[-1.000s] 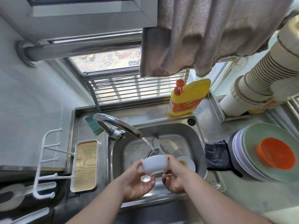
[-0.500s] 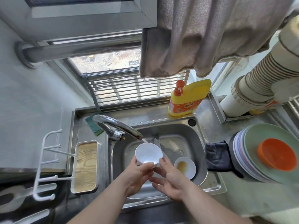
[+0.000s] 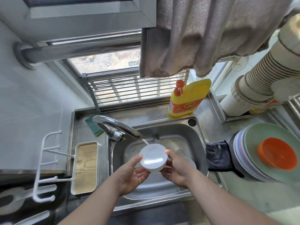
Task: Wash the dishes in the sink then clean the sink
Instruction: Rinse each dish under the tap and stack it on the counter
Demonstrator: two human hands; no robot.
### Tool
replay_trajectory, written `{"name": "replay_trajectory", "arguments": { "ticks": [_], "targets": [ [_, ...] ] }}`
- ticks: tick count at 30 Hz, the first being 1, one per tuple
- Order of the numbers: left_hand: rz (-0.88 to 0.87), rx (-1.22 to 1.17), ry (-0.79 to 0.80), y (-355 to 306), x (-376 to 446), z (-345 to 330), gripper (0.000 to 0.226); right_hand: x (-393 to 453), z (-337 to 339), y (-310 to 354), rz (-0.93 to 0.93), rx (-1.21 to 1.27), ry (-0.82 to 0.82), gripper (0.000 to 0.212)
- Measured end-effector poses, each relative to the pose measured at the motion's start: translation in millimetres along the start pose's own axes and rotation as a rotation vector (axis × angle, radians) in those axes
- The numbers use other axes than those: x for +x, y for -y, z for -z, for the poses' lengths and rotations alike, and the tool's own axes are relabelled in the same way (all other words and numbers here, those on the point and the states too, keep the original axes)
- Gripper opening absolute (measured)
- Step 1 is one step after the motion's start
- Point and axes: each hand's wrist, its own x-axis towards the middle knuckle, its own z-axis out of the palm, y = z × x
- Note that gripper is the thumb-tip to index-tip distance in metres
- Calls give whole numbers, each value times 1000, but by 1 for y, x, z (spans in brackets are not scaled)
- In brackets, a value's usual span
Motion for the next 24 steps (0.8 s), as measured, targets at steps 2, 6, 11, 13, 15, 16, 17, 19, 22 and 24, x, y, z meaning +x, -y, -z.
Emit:
{"name": "replay_trajectory", "arguments": {
  "ticks": [2,6,11,13,15,16,17,19,22,24],
  "targets": [
    [-24,-5,-11,4,3,0,55,0,-2,-5,-6,53,15,47],
    [-158,29,18,16,7,-6,59,-1,-7,-18,30,164,40,42],
    [-238,87,75,27,7,-17,86,-1,-8,-21,96,102,26,25],
    [-216,62,37,20,4,-18,65,-1,-7,-15,103,83,32,24],
    [-180,-9,-19,8,1,-15,48,0,-7,-7,100,97,44,24],
    [-167,-31,-39,3,0,-13,46,0,-7,-4,94,105,50,25],
    [-161,-32,-46,-1,-2,-12,44,2,-7,-2,87,108,56,27],
    [-166,2,-37,-3,-6,-13,44,2,-8,-1,65,124,45,34],
    [-187,-16,17,2,-6,-12,64,1,-9,-7,40,160,61,42],
    [-202,-61,88,8,-2,-11,75,-2,-11,-14,53,171,83,32]
  ]
}}
